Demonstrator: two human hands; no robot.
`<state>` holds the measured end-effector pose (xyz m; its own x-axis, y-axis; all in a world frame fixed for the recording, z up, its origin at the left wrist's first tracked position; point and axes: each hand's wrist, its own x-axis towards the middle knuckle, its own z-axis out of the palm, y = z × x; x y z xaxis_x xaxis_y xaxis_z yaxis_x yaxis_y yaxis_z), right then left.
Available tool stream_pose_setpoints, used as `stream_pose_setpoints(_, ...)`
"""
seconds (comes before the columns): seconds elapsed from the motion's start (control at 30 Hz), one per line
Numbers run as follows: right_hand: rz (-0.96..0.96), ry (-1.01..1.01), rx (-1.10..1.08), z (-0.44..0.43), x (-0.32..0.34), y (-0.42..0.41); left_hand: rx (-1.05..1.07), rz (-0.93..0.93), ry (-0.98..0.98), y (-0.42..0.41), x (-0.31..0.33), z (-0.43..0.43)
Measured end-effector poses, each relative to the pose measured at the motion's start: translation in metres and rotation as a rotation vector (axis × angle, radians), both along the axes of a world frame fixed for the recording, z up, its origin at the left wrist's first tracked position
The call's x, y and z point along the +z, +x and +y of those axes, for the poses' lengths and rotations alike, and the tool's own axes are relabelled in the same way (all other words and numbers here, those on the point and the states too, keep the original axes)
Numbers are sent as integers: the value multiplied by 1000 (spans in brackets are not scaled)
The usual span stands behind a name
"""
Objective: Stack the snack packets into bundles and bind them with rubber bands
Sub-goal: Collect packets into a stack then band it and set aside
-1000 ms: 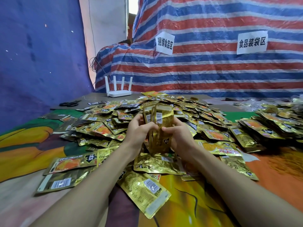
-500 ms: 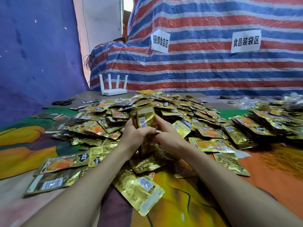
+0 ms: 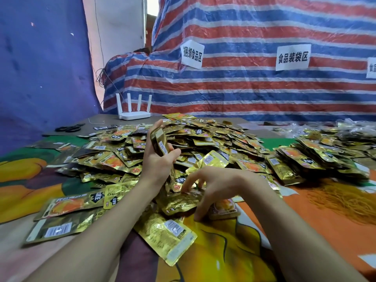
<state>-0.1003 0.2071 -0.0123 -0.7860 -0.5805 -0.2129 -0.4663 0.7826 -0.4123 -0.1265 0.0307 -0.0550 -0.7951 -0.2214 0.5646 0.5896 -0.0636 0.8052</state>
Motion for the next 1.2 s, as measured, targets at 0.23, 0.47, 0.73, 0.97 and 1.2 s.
stream_pose_setpoints(0.23, 311, -343, -26, 0, -2, -3, -59, -11, -126, 5, 3, 0)
stream_pose_setpoints(0.47, 734, -777, -108, -2, -6, -7, -291, -131, -248, 13, 9, 8)
stream_pose_setpoints(0.73, 636, -1043, 18, -2, -8, 0, -497, -147, -190, 21, 10, 16)
stream_pose_setpoints(0.97, 802, -772, -281, 33, -1, 17, -389, 16, -205, 33, 7, 25)
stream_pose_setpoints(1.2, 487, 48, -764, 166, 18, 44, -341, 113, -408, 36, -1, 26)
